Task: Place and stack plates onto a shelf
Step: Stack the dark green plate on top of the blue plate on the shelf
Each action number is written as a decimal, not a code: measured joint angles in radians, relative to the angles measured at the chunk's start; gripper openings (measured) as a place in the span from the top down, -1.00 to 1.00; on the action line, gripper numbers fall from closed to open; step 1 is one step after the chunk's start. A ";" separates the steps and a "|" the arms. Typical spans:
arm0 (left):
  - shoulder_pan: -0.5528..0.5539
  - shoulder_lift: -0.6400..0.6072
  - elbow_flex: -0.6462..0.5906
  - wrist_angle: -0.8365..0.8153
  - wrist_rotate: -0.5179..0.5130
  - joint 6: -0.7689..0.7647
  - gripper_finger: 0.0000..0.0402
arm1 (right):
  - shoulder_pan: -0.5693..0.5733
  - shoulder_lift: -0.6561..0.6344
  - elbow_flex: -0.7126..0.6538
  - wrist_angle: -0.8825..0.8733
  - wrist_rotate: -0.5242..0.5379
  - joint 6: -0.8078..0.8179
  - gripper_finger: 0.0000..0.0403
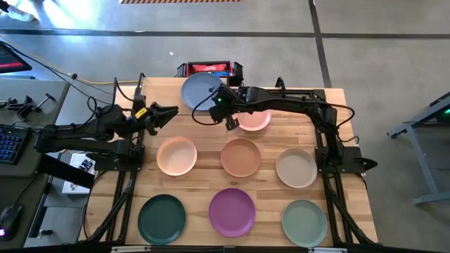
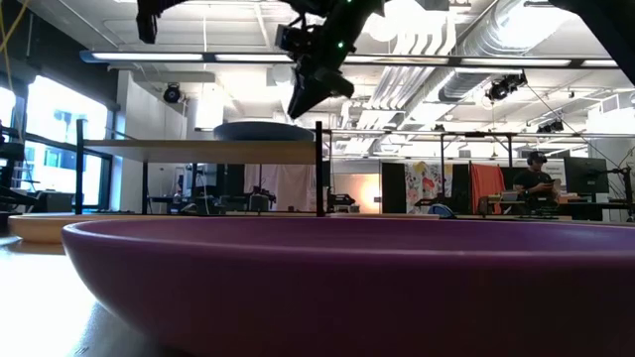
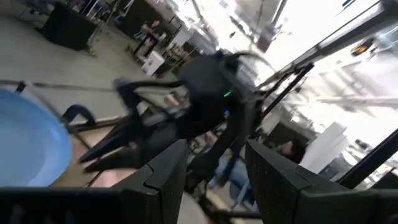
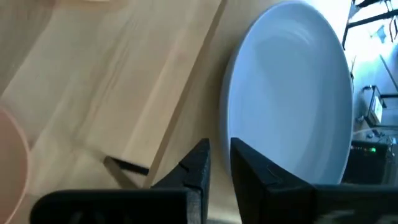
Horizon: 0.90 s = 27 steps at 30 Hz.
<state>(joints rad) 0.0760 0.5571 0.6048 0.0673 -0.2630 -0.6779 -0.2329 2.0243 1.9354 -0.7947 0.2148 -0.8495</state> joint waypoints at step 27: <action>-0.073 0.101 0.000 -0.469 0.530 0.002 0.25 | 0.226 -0.107 0.001 -0.429 0.058 0.661 0.80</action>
<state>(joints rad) 0.0027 0.6578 0.6047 -0.4018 0.2675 -0.6760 -0.0066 1.9175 1.9362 -1.2238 0.2729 -0.1885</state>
